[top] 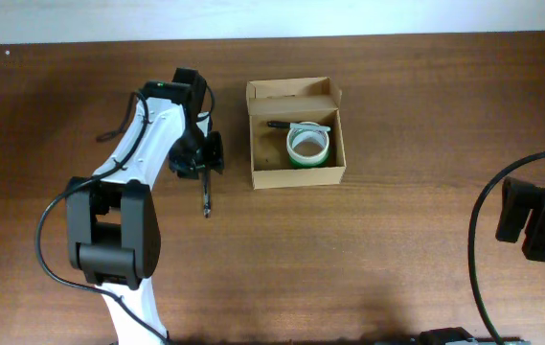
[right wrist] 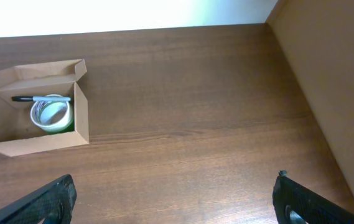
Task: Pack container
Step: 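Move the left gripper to the black pen and grasp it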
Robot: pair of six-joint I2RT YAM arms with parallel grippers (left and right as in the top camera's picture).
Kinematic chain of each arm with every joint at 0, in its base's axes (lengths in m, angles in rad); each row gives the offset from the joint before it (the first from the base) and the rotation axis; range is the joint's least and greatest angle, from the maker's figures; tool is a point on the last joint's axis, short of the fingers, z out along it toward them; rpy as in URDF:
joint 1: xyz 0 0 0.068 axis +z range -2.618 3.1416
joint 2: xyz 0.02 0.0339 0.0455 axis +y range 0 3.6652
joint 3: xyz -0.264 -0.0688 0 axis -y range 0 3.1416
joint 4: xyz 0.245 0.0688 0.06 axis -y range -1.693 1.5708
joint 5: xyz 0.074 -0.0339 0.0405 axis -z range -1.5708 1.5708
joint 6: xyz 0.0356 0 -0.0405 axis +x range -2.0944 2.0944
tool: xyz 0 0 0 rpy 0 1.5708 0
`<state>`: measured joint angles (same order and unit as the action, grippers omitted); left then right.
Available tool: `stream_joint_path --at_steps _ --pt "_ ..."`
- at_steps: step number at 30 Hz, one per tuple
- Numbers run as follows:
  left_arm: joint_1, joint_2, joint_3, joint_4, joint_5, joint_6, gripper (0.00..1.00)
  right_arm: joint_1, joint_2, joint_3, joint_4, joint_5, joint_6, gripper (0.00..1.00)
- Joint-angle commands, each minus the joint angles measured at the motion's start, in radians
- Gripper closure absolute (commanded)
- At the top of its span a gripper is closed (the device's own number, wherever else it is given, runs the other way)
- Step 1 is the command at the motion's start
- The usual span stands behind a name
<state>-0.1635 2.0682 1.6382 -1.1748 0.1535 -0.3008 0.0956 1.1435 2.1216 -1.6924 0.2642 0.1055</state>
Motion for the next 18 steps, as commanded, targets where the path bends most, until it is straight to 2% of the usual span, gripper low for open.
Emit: stream_joint_path --at_steps 1,10,18 --pt "0.004 -0.006 -0.042 0.031 -0.022 -0.073 0.51 0.01 -0.003 0.002 -0.006 -0.009 0.003 0.01" --pt "0.004 -0.006 -0.077 0.065 -0.124 -0.08 0.52 0.01 -0.003 0.002 -0.006 -0.01 0.004 0.01" --pt "0.004 -0.006 -0.152 0.136 -0.124 -0.08 0.56 0.01 -0.003 0.002 -0.006 -0.011 0.004 0.01"
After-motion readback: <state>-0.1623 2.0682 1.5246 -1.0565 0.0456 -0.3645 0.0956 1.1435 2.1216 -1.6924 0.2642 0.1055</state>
